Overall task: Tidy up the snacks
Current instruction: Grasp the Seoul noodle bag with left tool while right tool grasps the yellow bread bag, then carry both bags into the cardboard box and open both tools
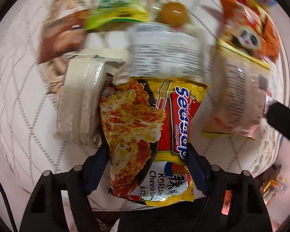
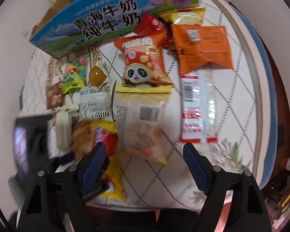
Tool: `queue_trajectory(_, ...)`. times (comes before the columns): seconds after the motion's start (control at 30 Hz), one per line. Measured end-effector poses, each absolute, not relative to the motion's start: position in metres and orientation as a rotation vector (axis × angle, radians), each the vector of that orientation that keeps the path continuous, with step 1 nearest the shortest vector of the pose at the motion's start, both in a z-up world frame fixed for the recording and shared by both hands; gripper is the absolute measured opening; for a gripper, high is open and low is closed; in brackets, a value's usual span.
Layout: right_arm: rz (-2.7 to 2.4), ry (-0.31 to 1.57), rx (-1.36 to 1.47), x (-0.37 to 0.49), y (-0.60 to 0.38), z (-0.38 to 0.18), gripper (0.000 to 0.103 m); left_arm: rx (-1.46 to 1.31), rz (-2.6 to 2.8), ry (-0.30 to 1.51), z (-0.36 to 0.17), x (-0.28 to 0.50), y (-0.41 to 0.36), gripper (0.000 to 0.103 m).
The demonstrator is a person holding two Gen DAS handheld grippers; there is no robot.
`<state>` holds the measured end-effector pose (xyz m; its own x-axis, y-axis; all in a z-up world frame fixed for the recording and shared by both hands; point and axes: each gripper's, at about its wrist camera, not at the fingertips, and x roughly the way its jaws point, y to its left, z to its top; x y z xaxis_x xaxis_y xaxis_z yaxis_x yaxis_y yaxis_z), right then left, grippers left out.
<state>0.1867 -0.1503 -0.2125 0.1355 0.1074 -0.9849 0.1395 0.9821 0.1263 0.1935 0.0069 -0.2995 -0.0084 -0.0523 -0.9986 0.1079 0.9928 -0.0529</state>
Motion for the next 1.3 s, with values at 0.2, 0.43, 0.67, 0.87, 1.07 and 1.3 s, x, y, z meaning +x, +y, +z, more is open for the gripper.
queue_trajectory(0.2,-0.079,1.528,0.164,0.212,-0.127,-0.258,0.077,0.015,-0.131,1.601,-0.297,0.194,0.021,0.076)
queue_trajectory(0.43,-0.023,1.608,0.069,0.197,-0.127,-0.267,0.058,0.030,-0.126,1.585,-0.298,0.197,0.024,0.076)
queue_trajectory(0.67,0.022,1.697,0.082,0.165,-0.148,-0.276,0.058,0.050,-0.092,1.587,-0.300,0.189,0.014,0.078)
queue_trajectory(0.87,0.029,1.693,0.146,0.172,-0.163,-0.280,0.064,0.124,-0.106,1.630,-0.323,0.184,-0.005,0.084)
queue_trajectory(1.07,0.026,1.697,0.163,0.155,-0.166,-0.287,0.067,0.142,-0.092,1.605,-0.325,0.182,-0.008,0.083)
queue_trajectory(1.3,0.016,1.656,0.157,0.146,-0.171,-0.291,0.062,0.138,-0.091,1.596,-0.315,0.181,-0.003,0.082)
